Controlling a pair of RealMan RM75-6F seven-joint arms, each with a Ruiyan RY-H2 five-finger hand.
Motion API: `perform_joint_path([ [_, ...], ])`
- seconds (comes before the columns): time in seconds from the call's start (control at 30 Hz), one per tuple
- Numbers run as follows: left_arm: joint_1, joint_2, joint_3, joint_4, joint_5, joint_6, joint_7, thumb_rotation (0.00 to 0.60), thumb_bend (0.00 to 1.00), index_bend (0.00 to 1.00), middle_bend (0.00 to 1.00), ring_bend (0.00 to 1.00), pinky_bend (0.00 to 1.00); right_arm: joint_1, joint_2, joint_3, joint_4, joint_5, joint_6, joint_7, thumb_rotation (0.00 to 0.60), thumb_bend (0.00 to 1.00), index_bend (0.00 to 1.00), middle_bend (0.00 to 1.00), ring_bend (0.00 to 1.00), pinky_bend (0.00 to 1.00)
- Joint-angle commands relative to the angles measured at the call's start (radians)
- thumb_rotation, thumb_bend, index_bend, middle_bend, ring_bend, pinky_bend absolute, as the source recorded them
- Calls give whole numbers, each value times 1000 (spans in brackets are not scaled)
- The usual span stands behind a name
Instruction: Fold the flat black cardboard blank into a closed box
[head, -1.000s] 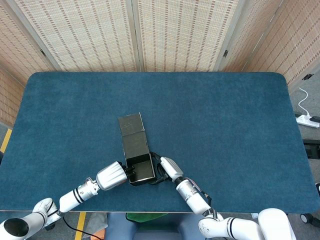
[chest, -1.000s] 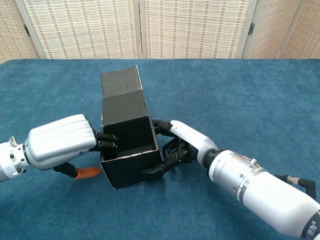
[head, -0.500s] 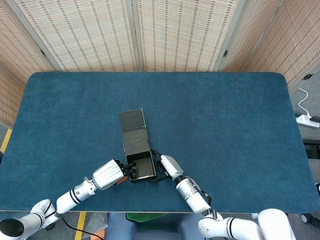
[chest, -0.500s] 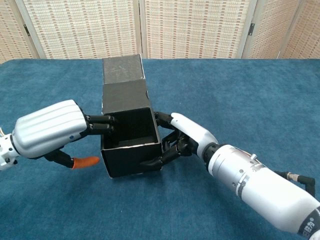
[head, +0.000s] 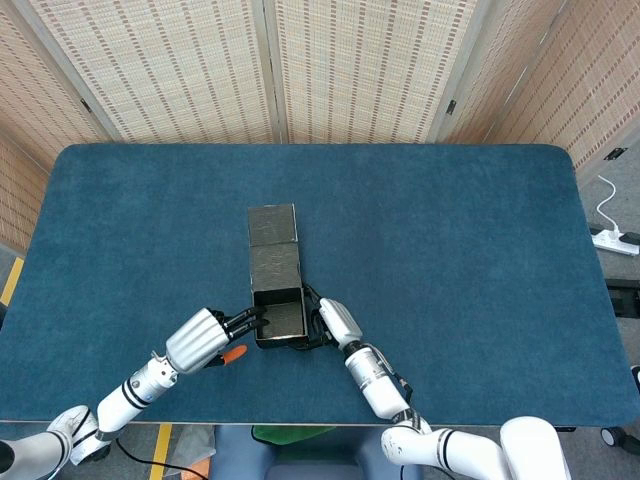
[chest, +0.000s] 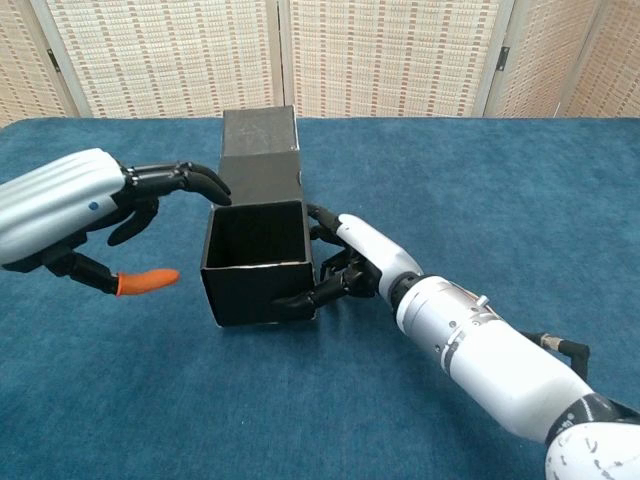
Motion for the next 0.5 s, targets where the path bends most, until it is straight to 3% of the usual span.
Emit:
perform_joint_path([
  [0.03, 10, 65, -10, -100, -60, -59, -96, 600, 318, 248, 281, 808, 920, 1, -10, -1, 13, 2, 0, 3, 600, 34, 0, 68, 672, 1000],
  [0.17, 8, 115, -7, -191, -109, -133, -209, 600, 316, 195, 244, 797, 926, -11, -1, -17, 0, 1, -6, 8, 600, 5, 0, 4, 635, 1000],
  [0.5, -15, 198, -15, -313, -180, -281, -403, 600, 287, 35, 138, 746, 927, -66, 60, -80, -105, -21, 17, -12, 600, 0, 0, 0, 601, 1000],
])
